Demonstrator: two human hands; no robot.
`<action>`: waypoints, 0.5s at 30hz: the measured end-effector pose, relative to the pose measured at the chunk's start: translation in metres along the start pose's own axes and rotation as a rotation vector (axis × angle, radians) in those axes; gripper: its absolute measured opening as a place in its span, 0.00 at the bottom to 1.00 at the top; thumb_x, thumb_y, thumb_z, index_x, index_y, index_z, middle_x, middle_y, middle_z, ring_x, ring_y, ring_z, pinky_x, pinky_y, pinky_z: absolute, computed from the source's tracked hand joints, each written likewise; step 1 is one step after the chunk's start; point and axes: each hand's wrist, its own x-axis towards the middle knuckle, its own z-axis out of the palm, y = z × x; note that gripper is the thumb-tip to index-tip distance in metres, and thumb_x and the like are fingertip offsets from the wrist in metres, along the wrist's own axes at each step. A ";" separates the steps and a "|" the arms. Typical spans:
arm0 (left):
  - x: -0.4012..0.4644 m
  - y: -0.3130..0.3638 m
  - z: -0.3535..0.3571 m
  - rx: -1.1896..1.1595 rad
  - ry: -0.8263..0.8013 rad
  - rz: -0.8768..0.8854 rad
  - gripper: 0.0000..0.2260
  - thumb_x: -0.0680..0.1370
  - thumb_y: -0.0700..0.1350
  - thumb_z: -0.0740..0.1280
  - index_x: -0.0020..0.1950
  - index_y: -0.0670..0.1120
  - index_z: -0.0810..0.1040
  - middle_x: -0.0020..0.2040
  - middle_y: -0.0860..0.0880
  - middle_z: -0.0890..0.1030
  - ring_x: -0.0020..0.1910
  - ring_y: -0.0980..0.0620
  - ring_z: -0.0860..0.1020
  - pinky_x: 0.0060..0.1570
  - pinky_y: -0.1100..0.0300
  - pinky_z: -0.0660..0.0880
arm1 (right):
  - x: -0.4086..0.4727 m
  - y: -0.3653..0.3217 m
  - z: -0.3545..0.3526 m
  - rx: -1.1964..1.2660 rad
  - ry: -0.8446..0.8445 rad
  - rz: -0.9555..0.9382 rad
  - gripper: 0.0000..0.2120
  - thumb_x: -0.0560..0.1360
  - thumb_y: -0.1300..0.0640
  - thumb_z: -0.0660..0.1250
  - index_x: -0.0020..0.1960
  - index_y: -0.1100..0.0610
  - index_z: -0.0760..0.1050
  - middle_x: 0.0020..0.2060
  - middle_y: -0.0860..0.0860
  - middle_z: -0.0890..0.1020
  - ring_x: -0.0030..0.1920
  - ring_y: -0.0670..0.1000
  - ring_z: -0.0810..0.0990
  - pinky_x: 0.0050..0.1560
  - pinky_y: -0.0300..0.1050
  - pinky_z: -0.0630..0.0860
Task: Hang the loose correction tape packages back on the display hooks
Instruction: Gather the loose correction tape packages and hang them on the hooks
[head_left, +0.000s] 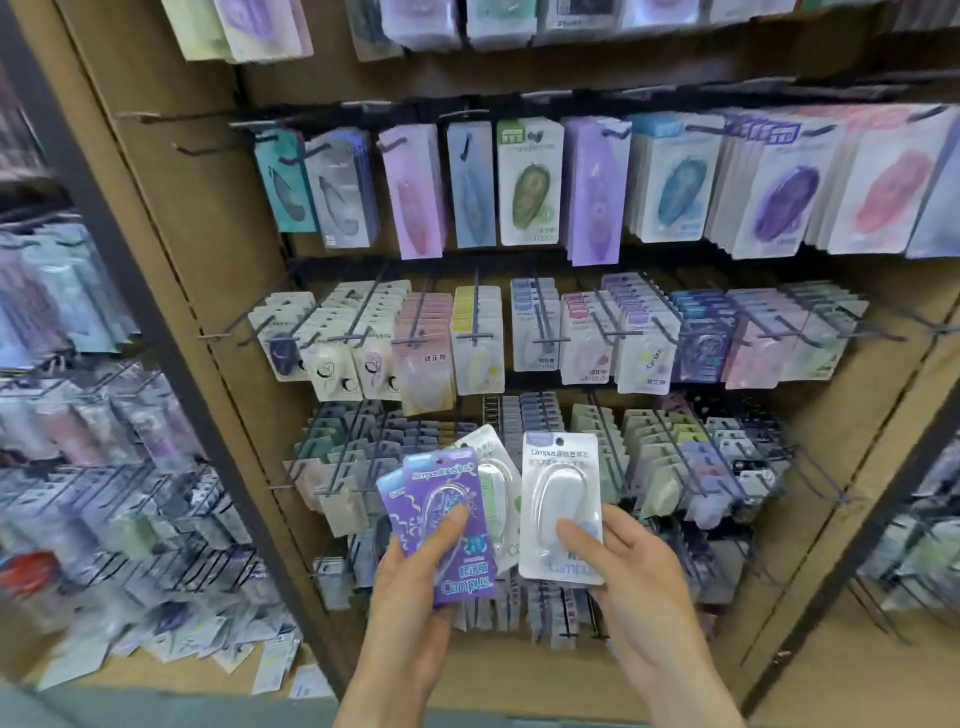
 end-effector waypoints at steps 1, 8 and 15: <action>0.002 0.002 -0.003 -0.001 -0.002 0.000 0.21 0.71 0.45 0.77 0.64 0.45 0.82 0.56 0.43 0.88 0.52 0.42 0.86 0.47 0.49 0.81 | 0.003 0.002 0.003 0.007 0.004 0.001 0.16 0.75 0.61 0.74 0.62 0.56 0.81 0.52 0.51 0.88 0.54 0.51 0.87 0.57 0.51 0.78; 0.022 0.013 -0.015 -0.017 0.005 -0.017 0.22 0.70 0.46 0.77 0.64 0.47 0.82 0.55 0.44 0.88 0.55 0.40 0.85 0.43 0.49 0.82 | 0.051 -0.003 0.027 0.055 0.100 -0.036 0.14 0.77 0.57 0.73 0.62 0.55 0.82 0.53 0.51 0.88 0.56 0.53 0.86 0.66 0.58 0.77; 0.033 0.021 -0.021 -0.013 -0.012 -0.026 0.24 0.70 0.45 0.77 0.66 0.45 0.81 0.56 0.43 0.88 0.54 0.40 0.85 0.50 0.45 0.82 | 0.104 -0.018 0.043 0.088 0.152 -0.110 0.08 0.80 0.59 0.71 0.58 0.54 0.83 0.50 0.51 0.88 0.50 0.50 0.85 0.54 0.51 0.78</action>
